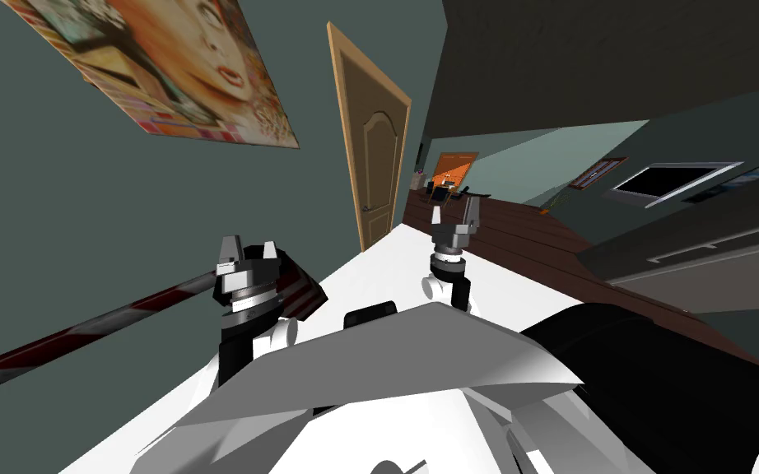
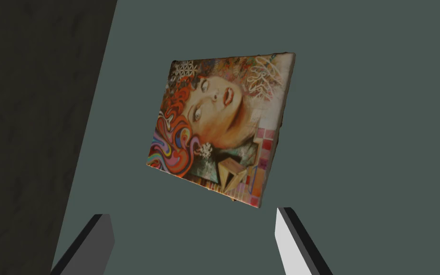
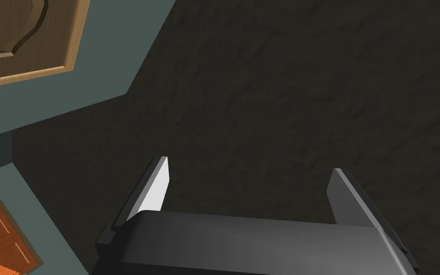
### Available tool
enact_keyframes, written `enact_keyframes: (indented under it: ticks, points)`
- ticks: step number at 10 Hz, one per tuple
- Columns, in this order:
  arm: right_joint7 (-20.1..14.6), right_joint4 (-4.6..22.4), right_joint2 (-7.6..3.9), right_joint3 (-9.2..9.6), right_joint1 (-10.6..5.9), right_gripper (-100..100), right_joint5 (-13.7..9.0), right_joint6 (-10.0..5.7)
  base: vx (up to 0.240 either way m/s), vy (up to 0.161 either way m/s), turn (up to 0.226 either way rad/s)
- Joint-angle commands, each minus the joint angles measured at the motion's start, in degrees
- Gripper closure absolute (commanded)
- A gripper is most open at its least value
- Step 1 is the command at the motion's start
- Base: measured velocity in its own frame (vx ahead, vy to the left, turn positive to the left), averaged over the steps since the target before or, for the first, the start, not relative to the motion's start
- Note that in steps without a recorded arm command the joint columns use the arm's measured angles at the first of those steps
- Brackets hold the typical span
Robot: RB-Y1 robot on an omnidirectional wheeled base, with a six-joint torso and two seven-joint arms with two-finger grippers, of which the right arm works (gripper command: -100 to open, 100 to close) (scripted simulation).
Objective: Pull the door open
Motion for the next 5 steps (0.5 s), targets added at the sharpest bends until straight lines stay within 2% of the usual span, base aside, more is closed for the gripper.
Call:
enact_keyframes:
  ticks: [1, 3, 5]
  points:
    - [-0.1, 2.1, -0.45, 0.19, -0.83, -100, 0.0, -0.05, 0.053, -0.013, 0.083]
    - [-0.3, 4.0, -0.82, 0.36, -1.58, -100, 0.0, -0.09, 0.115, -0.033, 0.058]
    - [-0.5, 7.4, -1.41, 0.65, -2.87, -100, 0.0, -0.17, 0.117, -0.032, 0.094]
